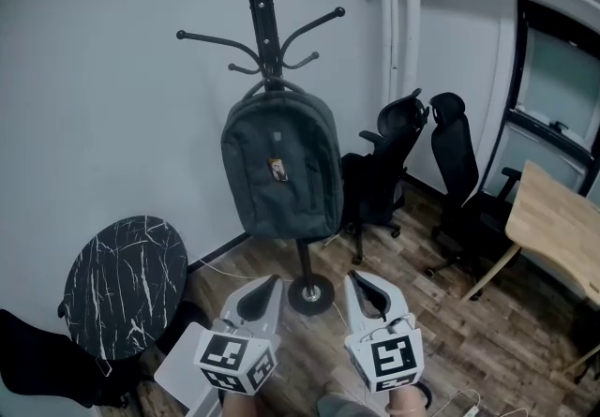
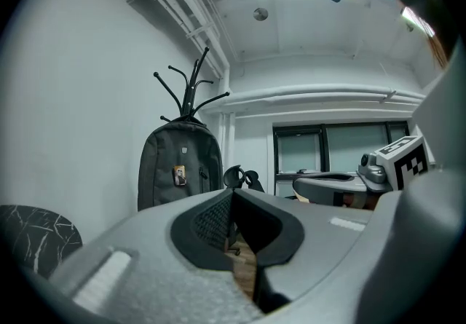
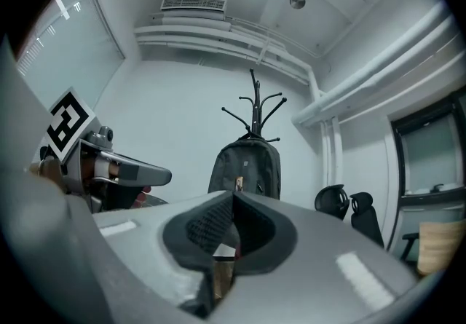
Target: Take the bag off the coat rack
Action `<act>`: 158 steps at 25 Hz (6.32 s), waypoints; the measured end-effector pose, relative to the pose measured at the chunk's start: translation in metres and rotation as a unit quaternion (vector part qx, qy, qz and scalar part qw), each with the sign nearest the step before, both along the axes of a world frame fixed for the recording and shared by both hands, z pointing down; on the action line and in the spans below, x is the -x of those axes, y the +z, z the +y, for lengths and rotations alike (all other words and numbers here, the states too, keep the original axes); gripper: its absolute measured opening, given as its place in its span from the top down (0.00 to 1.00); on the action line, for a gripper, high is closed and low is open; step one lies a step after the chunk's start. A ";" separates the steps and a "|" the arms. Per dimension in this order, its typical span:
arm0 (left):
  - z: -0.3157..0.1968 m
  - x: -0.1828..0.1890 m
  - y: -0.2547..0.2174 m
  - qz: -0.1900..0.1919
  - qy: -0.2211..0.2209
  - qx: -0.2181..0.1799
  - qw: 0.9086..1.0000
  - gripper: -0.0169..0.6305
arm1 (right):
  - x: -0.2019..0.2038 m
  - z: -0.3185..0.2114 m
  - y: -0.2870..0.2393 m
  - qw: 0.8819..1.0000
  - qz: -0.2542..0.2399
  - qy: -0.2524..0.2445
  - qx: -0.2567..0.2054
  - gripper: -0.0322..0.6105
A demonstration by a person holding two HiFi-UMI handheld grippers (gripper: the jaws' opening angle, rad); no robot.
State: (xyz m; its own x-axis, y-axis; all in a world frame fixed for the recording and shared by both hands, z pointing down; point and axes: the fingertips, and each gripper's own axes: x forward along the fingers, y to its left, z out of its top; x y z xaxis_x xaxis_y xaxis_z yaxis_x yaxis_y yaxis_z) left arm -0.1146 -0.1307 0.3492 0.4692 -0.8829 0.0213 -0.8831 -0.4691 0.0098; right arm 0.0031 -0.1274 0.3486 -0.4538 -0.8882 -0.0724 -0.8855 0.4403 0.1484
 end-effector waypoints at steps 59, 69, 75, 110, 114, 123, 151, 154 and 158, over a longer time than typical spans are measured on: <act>-0.271 0.145 0.017 0.043 -0.146 0.038 0.988 0.66 | 0.003 -0.289 0.012 0.997 0.057 0.036 0.032 0.70; -0.310 0.158 0.041 0.019 -0.150 0.067 0.986 0.62 | 0.001 -0.316 0.029 0.995 0.064 0.055 0.058 0.68; -0.329 0.156 0.051 0.009 -0.139 0.072 0.988 0.62 | 0.001 -0.329 0.042 0.993 0.063 0.065 0.073 0.66; -0.275 0.130 0.019 -0.024 -0.136 -0.007 0.990 0.87 | 0.004 -0.272 0.006 0.995 0.046 0.088 -0.032 0.80; -0.256 0.129 0.011 -0.025 -0.144 -0.014 0.989 0.87 | 0.003 -0.256 0.000 0.995 0.044 0.080 -0.039 0.80; -0.206 0.123 0.003 -0.026 -0.156 -0.022 0.987 0.87 | -0.003 -0.213 -0.006 0.996 0.034 0.068 -0.045 0.80; -0.089 0.069 0.003 -0.051 -0.187 0.002 0.981 0.87 | -0.055 -0.117 0.005 0.999 0.010 0.034 -0.031 0.80; -0.085 0.067 0.005 -0.052 -0.184 0.006 0.981 0.87 | -0.058 -0.114 0.008 0.999 0.011 0.038 -0.031 0.80; -0.081 0.069 0.010 -0.051 -0.180 0.013 0.982 0.87 | -0.057 -0.107 0.011 0.999 0.009 0.044 -0.027 0.80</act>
